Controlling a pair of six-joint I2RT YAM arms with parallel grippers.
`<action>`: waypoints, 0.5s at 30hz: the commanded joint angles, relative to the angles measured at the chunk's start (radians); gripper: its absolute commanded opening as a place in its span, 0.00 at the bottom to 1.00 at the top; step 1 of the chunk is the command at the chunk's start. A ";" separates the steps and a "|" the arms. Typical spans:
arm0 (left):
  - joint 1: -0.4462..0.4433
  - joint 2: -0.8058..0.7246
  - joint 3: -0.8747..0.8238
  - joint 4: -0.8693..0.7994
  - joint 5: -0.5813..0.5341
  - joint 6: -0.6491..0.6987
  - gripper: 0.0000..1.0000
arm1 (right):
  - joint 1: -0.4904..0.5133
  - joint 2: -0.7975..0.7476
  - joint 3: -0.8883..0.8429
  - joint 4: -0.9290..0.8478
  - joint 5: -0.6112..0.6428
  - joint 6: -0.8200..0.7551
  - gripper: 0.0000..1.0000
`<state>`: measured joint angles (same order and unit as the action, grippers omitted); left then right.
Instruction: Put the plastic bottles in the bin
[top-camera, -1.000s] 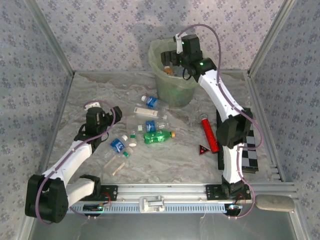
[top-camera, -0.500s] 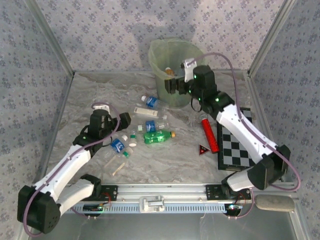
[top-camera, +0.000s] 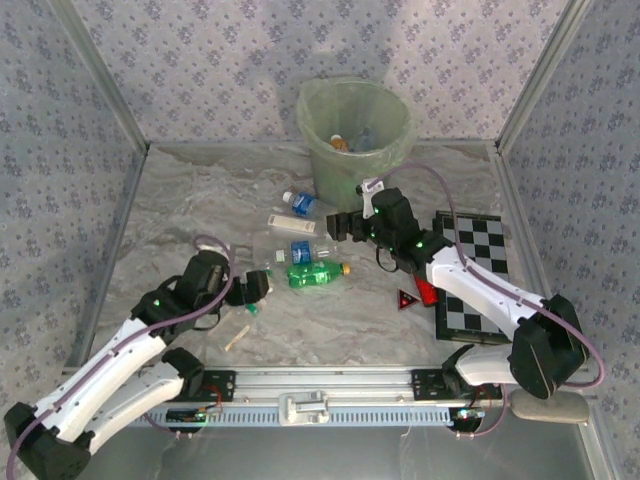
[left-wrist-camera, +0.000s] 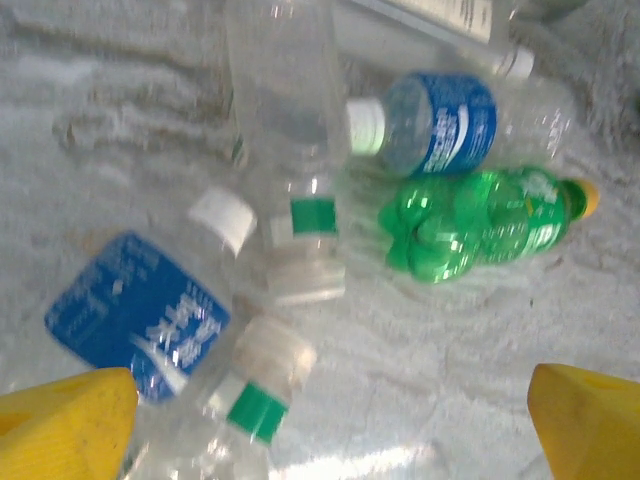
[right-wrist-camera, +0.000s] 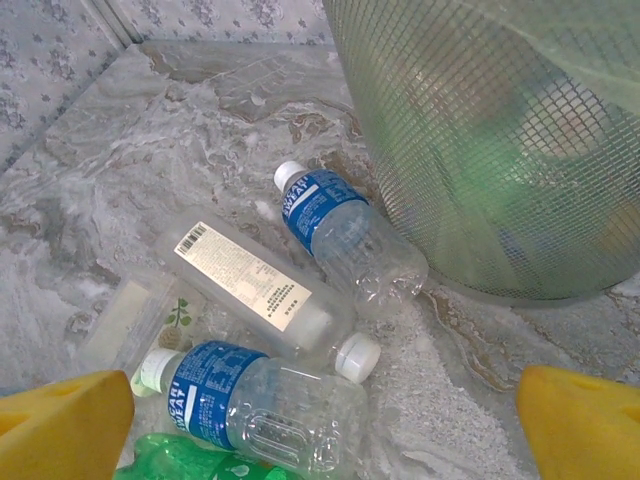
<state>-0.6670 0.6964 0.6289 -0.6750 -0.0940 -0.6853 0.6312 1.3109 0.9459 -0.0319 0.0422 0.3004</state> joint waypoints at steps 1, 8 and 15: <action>-0.040 -0.029 -0.023 -0.178 -0.048 -0.092 1.00 | 0.006 0.002 0.004 0.054 0.028 0.034 1.00; -0.095 0.005 -0.054 -0.251 -0.123 -0.174 1.00 | 0.007 0.042 0.031 0.055 0.023 0.031 1.00; -0.111 0.054 -0.101 -0.235 -0.110 -0.218 1.00 | 0.009 0.040 0.025 0.047 0.043 0.029 1.00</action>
<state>-0.7685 0.7536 0.5419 -0.8879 -0.1921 -0.8631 0.6338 1.3521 0.9470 0.0113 0.0563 0.3222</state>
